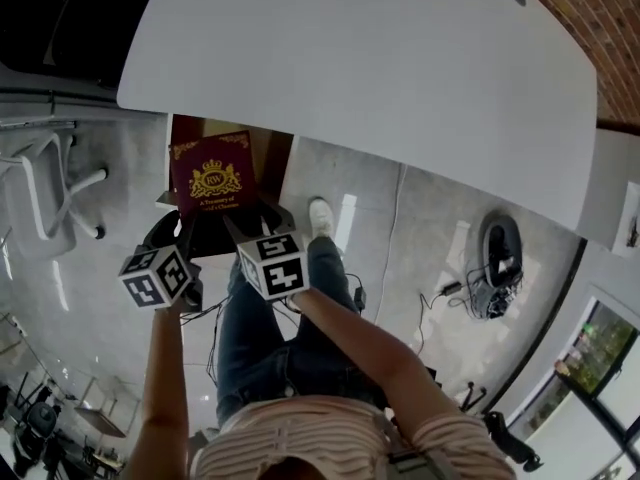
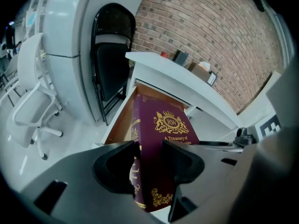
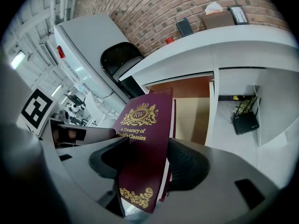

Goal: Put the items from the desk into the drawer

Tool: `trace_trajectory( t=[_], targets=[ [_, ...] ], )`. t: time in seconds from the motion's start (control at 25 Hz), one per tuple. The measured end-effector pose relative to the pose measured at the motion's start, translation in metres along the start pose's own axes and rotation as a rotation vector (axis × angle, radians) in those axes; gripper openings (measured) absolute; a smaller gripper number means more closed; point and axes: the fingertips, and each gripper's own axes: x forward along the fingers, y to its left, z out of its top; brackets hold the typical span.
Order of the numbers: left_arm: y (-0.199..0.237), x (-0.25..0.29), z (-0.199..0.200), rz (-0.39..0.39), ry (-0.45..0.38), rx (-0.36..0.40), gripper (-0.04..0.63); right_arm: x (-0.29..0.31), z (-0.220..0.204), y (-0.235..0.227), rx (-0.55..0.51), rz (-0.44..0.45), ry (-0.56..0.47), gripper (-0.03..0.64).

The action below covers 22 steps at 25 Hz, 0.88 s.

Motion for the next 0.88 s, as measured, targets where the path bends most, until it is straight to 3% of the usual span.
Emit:
trace_trajectory(
  t=[0.4, 0.64, 0.88],
  targets=[
    [0.04, 0.035, 0.028, -0.133, 0.108, 0.169, 0.189, 0.044, 0.004, 0.009, 0.142, -0.147, -0.075, 0.264],
    [0.047, 0.071, 0.046, -0.184, 0.135, 0.207, 0.189, 0.068, 0.015, -0.007, 0.185, -0.205, -0.126, 0.264],
    [0.049, 0.105, 0.056, -0.223, 0.142, 0.181, 0.189, 0.086, 0.024, -0.029, 0.19, -0.225, -0.138, 0.264]
  ],
)
